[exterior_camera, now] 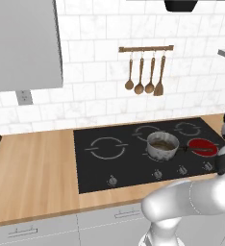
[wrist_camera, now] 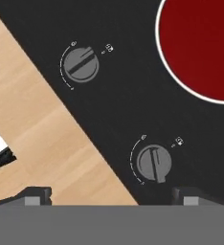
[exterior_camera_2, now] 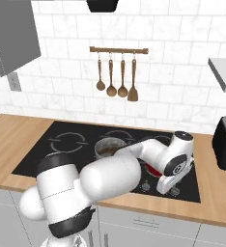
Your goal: Turn off the front right burner of the stove.
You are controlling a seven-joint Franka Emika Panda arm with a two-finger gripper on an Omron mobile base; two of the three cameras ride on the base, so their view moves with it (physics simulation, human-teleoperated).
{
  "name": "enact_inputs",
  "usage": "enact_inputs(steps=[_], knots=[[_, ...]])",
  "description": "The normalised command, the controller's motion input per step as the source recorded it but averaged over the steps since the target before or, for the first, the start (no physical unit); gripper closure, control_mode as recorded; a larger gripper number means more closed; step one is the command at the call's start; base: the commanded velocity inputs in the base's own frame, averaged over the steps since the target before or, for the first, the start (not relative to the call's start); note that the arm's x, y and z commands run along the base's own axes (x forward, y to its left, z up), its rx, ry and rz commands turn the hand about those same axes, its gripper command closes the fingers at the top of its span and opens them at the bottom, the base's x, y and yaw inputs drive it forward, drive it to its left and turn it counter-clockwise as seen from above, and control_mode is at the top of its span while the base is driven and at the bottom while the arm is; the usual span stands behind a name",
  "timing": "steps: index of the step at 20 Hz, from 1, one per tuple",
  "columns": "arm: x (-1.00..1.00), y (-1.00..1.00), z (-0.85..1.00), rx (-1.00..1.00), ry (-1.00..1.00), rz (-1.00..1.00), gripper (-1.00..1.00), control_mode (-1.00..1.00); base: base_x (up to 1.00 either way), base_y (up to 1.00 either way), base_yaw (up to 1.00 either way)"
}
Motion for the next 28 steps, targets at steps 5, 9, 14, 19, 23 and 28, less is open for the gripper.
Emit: enact_inputs(steps=[5, 9, 14, 19, 23, 28], knots=[[0.0, -0.14, -0.15, 0.06, -0.18, 0.11, -1.0, -1.0, 0.0, 0.0, 0.0], [0.0, -0.04, -0.12, 0.08, -0.21, 0.11, -1.0, -1.0, 0.0, 0.0, 0.0], [0.0, 0.0, -0.2, 0.09, -0.18, 0.08, -1.0, -1.0, 0.0, 0.0, 0.0], [0.08, 0.01, -0.11, 0.01, -0.04, 0.01, -1.0, -1.0, 0.0, 0.0, 0.0], [0.27, 0.03, -0.06, -0.03, 0.07, 0.0, -1.0, -1.0, 0.0, 0.0, 0.0], [0.27, 0.0, -0.1, -0.03, 0.07, 0.02, -1.0, -1.0, 0.0, 0.0, 0.0]])
